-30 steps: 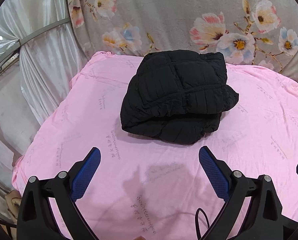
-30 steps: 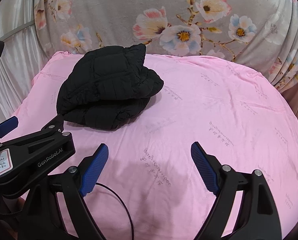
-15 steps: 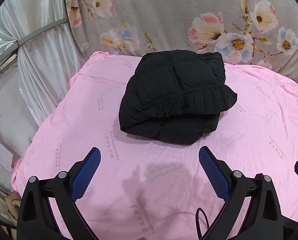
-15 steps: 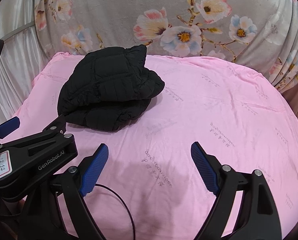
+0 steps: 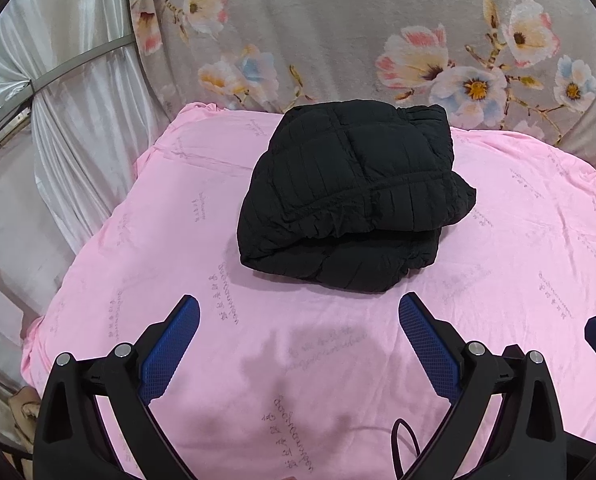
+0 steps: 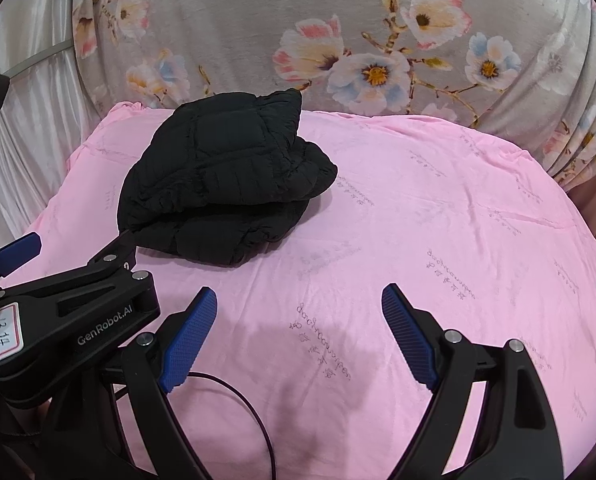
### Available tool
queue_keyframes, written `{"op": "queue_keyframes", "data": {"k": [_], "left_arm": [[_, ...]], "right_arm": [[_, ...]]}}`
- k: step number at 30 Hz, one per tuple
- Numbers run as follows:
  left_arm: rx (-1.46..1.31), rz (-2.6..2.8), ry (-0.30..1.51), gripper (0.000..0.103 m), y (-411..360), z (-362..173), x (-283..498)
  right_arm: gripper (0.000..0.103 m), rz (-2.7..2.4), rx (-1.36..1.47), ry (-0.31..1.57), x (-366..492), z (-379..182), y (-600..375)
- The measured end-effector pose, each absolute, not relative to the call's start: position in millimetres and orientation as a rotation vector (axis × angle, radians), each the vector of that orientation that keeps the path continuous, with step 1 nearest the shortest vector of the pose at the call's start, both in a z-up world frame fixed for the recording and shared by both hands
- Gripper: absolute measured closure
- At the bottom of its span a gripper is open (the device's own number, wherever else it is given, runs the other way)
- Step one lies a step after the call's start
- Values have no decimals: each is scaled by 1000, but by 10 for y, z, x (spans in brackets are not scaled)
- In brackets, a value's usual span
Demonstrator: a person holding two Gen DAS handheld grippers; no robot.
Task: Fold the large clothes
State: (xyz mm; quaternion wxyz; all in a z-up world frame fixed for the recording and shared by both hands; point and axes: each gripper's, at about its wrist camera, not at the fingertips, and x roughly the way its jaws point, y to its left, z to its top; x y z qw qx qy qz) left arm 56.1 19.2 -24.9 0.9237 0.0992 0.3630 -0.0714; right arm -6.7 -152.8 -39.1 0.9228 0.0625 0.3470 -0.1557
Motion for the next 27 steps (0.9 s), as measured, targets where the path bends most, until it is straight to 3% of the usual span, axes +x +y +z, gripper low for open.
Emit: {"op": "queue_keyframes", "data": {"k": [27], "left_arm": [[191, -119, 762, 5, 267, -282, 603]], "right_arm": [[21, -322, 111, 701, -30, -413, -1406]]}}
